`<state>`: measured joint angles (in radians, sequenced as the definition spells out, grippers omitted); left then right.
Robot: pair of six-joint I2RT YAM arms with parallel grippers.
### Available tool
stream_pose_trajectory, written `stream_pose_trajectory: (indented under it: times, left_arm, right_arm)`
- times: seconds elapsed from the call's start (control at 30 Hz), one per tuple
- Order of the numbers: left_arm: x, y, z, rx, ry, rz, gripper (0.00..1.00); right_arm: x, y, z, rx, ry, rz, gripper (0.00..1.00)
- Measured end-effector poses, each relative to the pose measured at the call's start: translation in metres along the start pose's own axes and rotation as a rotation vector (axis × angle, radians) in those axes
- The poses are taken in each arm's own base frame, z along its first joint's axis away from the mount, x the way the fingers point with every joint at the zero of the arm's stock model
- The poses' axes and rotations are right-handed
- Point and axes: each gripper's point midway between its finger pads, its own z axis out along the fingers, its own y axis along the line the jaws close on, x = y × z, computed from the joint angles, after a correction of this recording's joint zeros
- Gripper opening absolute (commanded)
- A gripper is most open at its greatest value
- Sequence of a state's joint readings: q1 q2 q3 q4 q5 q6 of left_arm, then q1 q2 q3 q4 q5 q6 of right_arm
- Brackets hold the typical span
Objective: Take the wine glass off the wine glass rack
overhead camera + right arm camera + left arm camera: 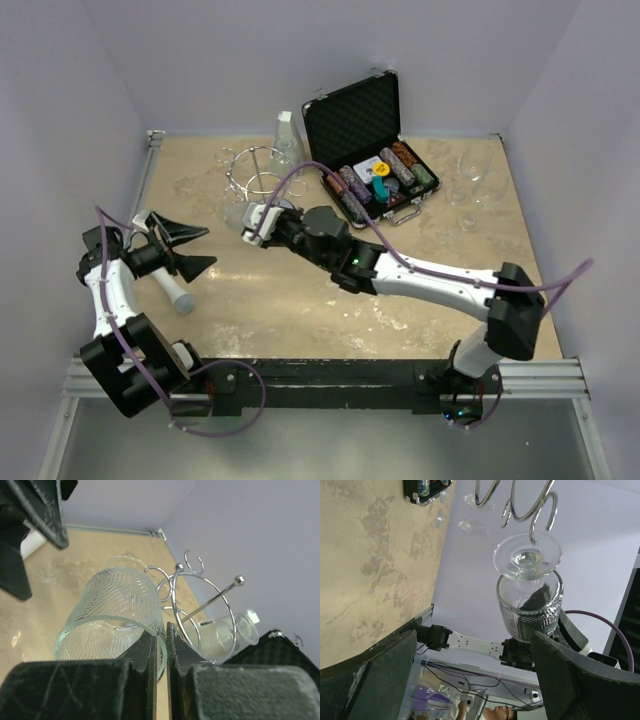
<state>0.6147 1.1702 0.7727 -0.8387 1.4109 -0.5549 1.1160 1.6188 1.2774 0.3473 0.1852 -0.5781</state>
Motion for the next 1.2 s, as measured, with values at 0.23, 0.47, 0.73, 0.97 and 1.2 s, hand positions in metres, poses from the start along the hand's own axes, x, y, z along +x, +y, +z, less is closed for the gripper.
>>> stream_pose_trajectory:
  times: [0.23, 0.47, 0.73, 0.97, 1.2]
  left_arm:
    - [-0.012, -0.007, 0.000, 0.012, -0.010, 0.079, 1.00]
    - [-0.035, -0.014, 0.001, -0.002, -0.036, 0.146, 1.00]
    - [-0.058, -0.015, 0.002, -0.034, -0.059, 0.189, 1.00]
    - [-0.069, -0.025, 0.000, -0.046, -0.073, 0.271, 1.00]
    - [-0.069, -0.024, 0.000, -0.049, -0.073, 0.280, 1.00]
  right_arm:
    - [0.005, -0.026, -0.073, -0.122, 0.017, -0.059, 0.00]
    - [0.041, -0.034, -0.122, -0.248, 0.139, -0.095, 0.00]
    - [0.124, -0.022, -0.158, -0.358, 0.423, -0.053, 0.00]
    - [0.197, -0.062, -0.216, -0.333, 0.699, -0.070, 0.00]
    - [0.278, -0.097, -0.296, -0.306, 1.021, 0.015, 0.00]
